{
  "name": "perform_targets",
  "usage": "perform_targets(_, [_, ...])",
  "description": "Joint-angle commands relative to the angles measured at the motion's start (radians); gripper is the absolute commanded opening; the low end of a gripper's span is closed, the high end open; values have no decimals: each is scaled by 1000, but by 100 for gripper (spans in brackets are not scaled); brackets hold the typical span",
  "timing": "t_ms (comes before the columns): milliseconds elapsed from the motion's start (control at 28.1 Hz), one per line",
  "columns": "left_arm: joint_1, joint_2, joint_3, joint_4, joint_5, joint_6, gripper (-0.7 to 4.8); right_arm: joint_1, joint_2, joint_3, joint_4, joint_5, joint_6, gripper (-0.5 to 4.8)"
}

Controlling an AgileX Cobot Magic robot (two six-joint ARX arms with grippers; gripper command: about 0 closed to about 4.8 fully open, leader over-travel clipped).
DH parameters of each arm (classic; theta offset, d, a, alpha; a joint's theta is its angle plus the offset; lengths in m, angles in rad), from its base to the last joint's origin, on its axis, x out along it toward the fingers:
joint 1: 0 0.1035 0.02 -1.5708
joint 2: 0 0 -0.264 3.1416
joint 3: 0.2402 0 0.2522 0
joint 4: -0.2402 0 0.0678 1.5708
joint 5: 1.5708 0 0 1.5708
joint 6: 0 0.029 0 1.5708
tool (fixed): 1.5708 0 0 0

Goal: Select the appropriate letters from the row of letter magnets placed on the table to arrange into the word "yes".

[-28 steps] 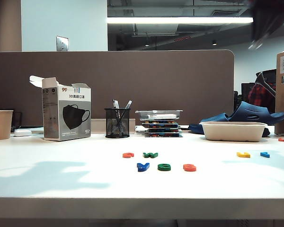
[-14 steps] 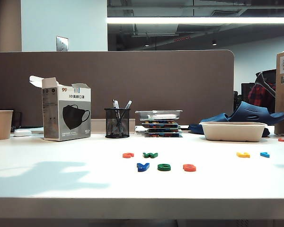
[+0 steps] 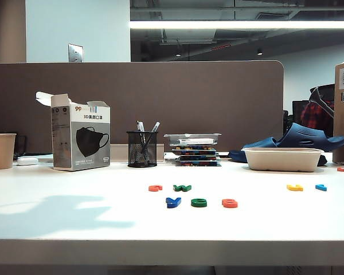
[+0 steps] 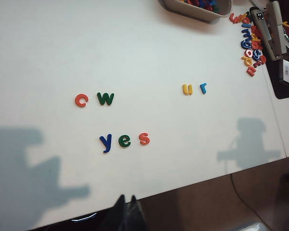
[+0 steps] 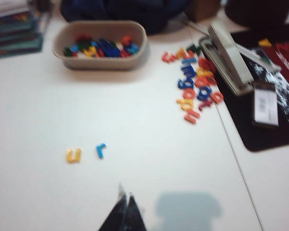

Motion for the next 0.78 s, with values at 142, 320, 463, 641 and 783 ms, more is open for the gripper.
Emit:
perform_targets(142, [1, -3, 4, 5, 0, -2, -5, -46, -120, -138, 82, -41, -4, -6])
perform_targets(320, [1, -3, 4, 5, 0, -2, -5, -48, -201, -248, 149, -80, -6, -6])
perform_targets(463, [1, -3, 4, 9, 0, -2, -5, -48, -265, -331, 208, -95, -6, -6])
perform_targets(641, [1, -3, 4, 41, -5, -3, -5, -48, -360, -439, 285, -109, 2, -6])
perform_targets(783, [1, -3, 4, 102, -5, -2, -5, -46, -498, -572, 370, -109, 35, -5])
